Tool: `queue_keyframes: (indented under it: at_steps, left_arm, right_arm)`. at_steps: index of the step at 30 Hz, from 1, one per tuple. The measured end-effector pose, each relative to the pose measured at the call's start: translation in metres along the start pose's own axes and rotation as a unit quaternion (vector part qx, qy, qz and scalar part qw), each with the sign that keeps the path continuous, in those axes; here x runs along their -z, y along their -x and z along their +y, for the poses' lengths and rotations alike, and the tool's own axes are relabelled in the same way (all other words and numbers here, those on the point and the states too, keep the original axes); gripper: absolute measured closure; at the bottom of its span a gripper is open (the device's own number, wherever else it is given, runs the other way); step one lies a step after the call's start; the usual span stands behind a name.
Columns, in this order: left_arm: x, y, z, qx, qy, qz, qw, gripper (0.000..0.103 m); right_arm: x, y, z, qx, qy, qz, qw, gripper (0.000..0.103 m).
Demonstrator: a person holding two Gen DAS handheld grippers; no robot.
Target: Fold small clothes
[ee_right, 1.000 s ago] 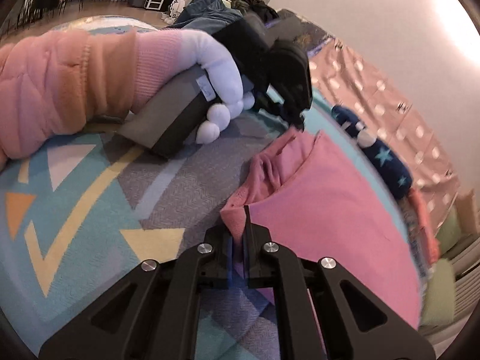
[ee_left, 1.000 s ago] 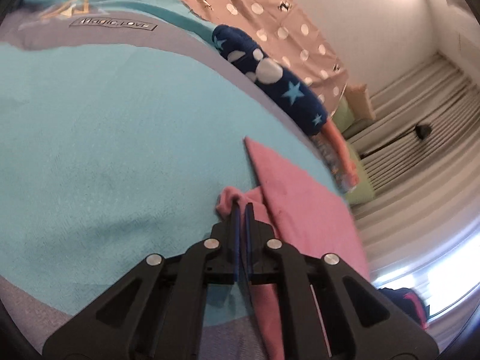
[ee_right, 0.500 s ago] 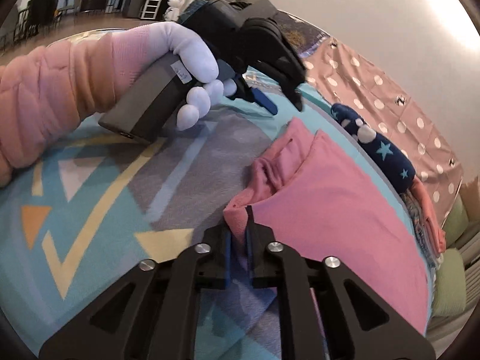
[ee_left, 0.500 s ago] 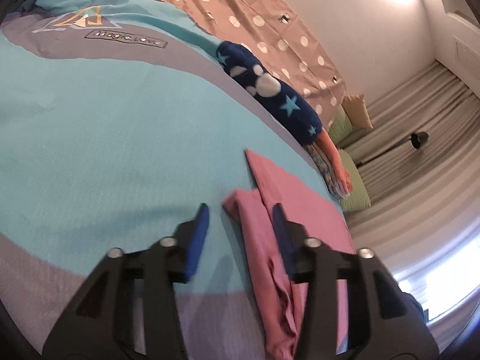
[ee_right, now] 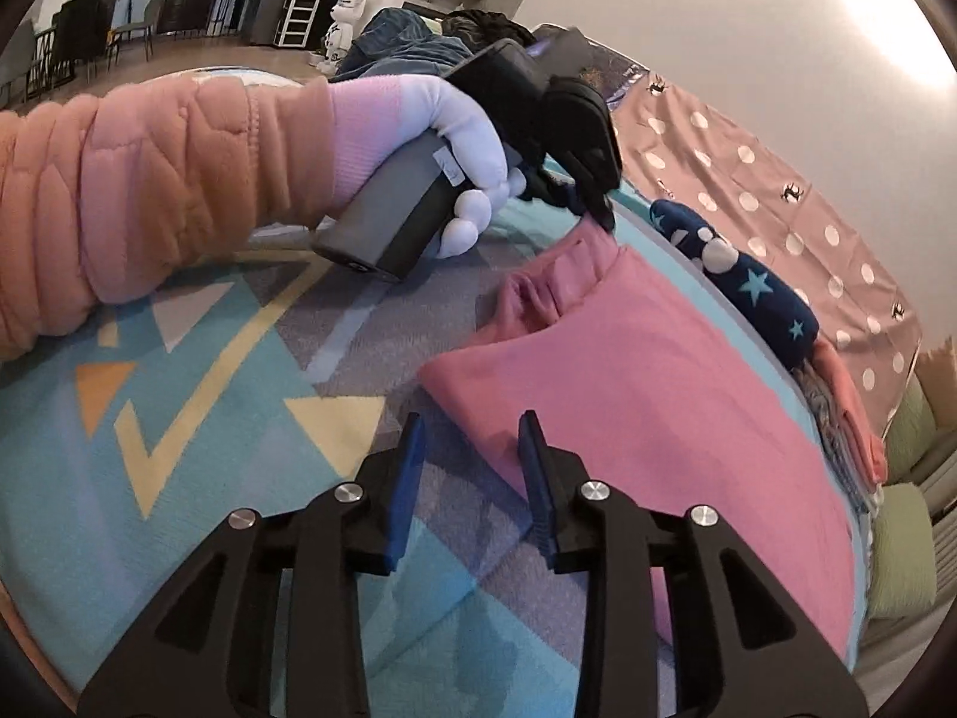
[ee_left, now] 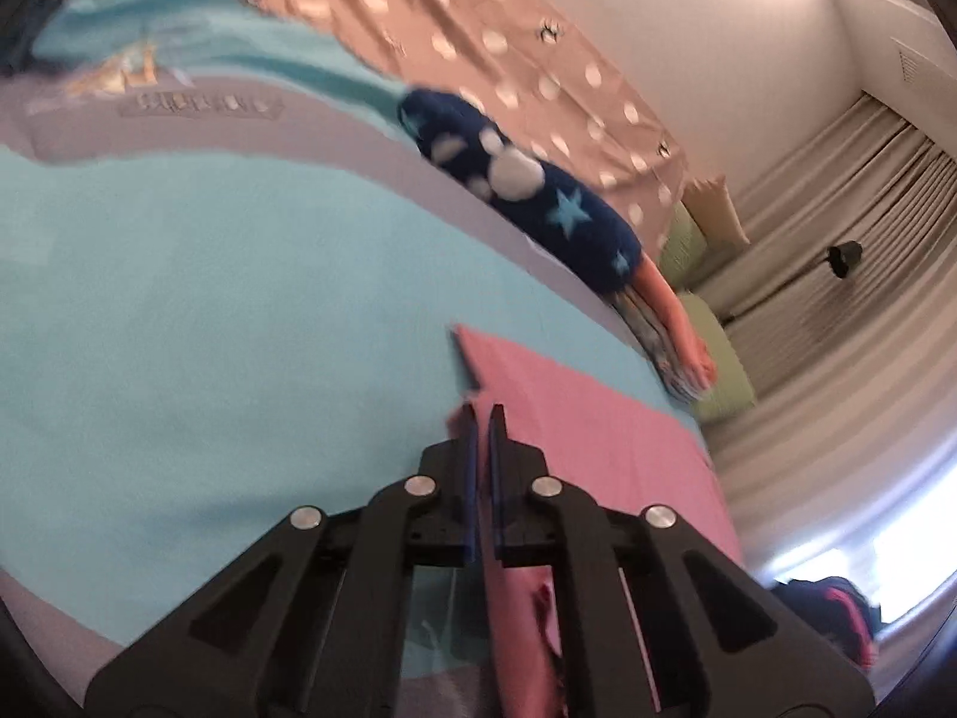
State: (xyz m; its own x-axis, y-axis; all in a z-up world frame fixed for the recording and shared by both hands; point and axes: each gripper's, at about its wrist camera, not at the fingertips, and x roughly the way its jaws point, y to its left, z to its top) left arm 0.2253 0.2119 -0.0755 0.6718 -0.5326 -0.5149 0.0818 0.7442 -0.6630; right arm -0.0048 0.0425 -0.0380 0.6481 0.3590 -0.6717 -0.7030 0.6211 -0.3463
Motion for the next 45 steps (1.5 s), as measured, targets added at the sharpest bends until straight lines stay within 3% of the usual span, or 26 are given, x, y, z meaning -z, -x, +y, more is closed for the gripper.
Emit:
queue_keyframes:
  at_steps: [5,7,9,12,15,17,19,20,22,25,27,30,32,35,38,39,40,41,43,45]
  left_arm:
    - [0.01,0.024,0.005,-0.063,-0.01,-0.01,0.9979,0.087]
    - [0.018,0.047,0.0,-0.054,-0.017,-0.019,0.9982,0.066]
    - [0.03,0.066,-0.006,-0.04,-0.026,-0.02,0.9986,0.063]
    - [0.06,0.091,-0.019,-0.02,-0.046,-0.009,0.9987,0.054]
    - [0.1,0.107,-0.031,0.001,-0.052,0.015,0.9986,0.05]
    - [0.12,0.109,-0.036,0.011,-0.051,0.027,0.9983,0.045]
    - [0.139,0.11,-0.039,0.016,-0.041,0.043,0.9981,0.044]
    - [0.146,0.11,-0.04,0.024,-0.031,0.049,0.998,0.044]
    - [0.155,0.111,-0.04,0.041,-0.011,0.057,0.9975,0.043]
    - [0.166,0.111,-0.04,0.073,0.018,0.068,0.9949,0.039]
    - [0.17,0.11,-0.039,0.074,0.028,0.068,0.9945,0.039]
    - [0.171,0.105,-0.042,0.071,0.041,0.062,0.9947,0.039]
    - [0.171,0.098,-0.046,0.089,0.057,0.068,0.9921,0.039]
    - [0.169,0.089,-0.047,0.101,0.072,0.072,0.9896,0.04]
    - [0.164,0.081,-0.041,0.11,0.104,0.064,0.9864,0.054]
    - [0.163,0.077,-0.038,0.112,0.116,0.062,0.985,0.076]
    - [0.163,0.073,-0.034,0.114,0.128,0.062,0.9832,0.092]
    - [0.164,0.071,-0.029,0.114,0.145,0.061,0.9809,0.092]
    - [0.165,0.076,-0.03,0.118,0.148,0.046,0.9809,0.094]
    - [0.164,0.09,-0.042,0.122,0.126,0.03,0.984,0.095]
  right_arm:
    - [0.011,0.008,-0.03,-0.032,-0.069,-0.004,0.997,0.07]
    - [0.02,0.015,-0.052,-0.039,-0.113,-0.004,0.993,0.07]
    - [0.035,0.022,-0.079,-0.035,-0.165,0.001,0.986,0.07]
    - [0.073,0.035,-0.135,-0.011,-0.267,0.024,0.963,0.067]
    - [0.127,0.06,-0.183,0.034,-0.375,0.052,0.925,0.058]
    - [0.167,0.08,-0.209,0.062,-0.447,0.067,0.89,0.058]
    - [0.211,0.102,-0.231,0.08,-0.524,0.069,0.845,0.058]
    - [0.238,0.117,-0.241,0.088,-0.571,0.067,0.813,0.058]
    - [0.271,0.133,-0.248,0.085,-0.623,0.058,0.775,0.058]
    - [0.3,0.148,-0.249,0.037,-0.675,0.018,0.736,0.058]
    - [0.306,0.146,-0.25,0.002,-0.692,-0.012,0.722,0.049]
    - [0.306,0.129,-0.256,-0.069,-0.713,-0.043,0.696,0.048]
    - [0.298,0.118,-0.256,-0.098,-0.718,-0.054,0.687,0.047]
    - [0.285,0.104,-0.266,-0.094,-0.719,-0.051,0.687,0.047]
    - [0.277,0.099,-0.269,-0.076,-0.723,-0.055,0.685,0.047]
    - [0.276,0.099,-0.269,-0.067,-0.721,-0.054,0.687,0.056]
    - [0.275,0.097,-0.268,-0.053,-0.719,-0.045,0.691,0.091]
    - [0.277,0.095,-0.269,-0.051,-0.719,-0.04,0.691,0.1]
    - [0.28,0.101,-0.272,-0.055,-0.724,-0.062,0.685,0.1]
    - [0.274,0.121,-0.275,-0.034,-0.711,-0.086,0.697,0.1]
